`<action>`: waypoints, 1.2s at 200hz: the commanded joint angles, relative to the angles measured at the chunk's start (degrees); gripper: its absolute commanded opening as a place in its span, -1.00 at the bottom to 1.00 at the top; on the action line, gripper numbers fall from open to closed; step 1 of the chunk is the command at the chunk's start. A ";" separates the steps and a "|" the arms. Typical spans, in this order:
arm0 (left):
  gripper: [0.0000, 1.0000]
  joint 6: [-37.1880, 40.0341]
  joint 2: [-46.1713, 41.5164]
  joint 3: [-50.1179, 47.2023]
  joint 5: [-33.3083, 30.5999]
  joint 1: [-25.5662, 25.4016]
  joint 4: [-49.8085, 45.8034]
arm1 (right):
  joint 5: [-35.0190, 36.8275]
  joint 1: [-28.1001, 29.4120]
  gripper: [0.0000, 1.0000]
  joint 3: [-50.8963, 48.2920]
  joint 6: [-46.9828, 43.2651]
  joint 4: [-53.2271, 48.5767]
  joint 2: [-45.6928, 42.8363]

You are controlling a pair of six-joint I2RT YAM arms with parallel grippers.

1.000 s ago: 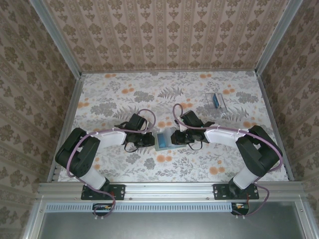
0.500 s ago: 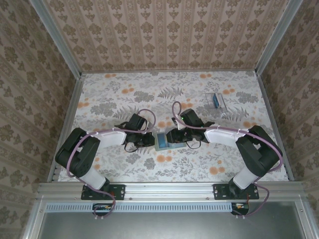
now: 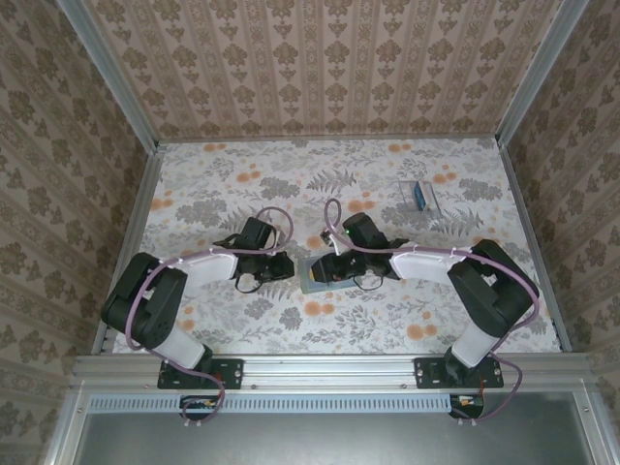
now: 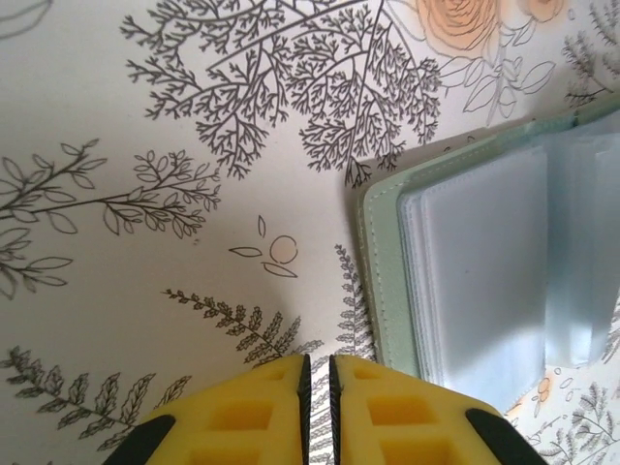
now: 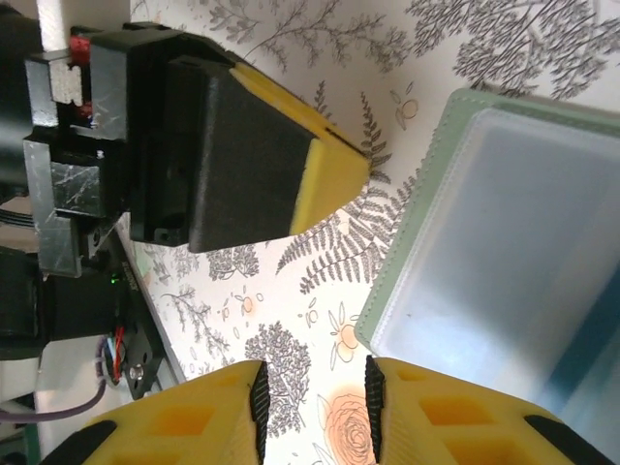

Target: Put the credit cards into the card holder

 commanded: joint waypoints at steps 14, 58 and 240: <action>-0.60 0.81 -2.28 -0.35 1.29 -0.02 -1.26 | 23.82 -0.86 -0.23 5.76 -10.34 -16.23 -9.65; -0.42 1.58 -3.31 0.16 0.60 -0.03 -1.57 | 40.58 -9.22 0.08 11.19 -14.97 -23.87 -14.39; 0.04 4.94 -20.76 0.10 -10.24 2.61 -17.85 | 52.07 -34.31 0.29 37.99 -29.83 -39.21 16.76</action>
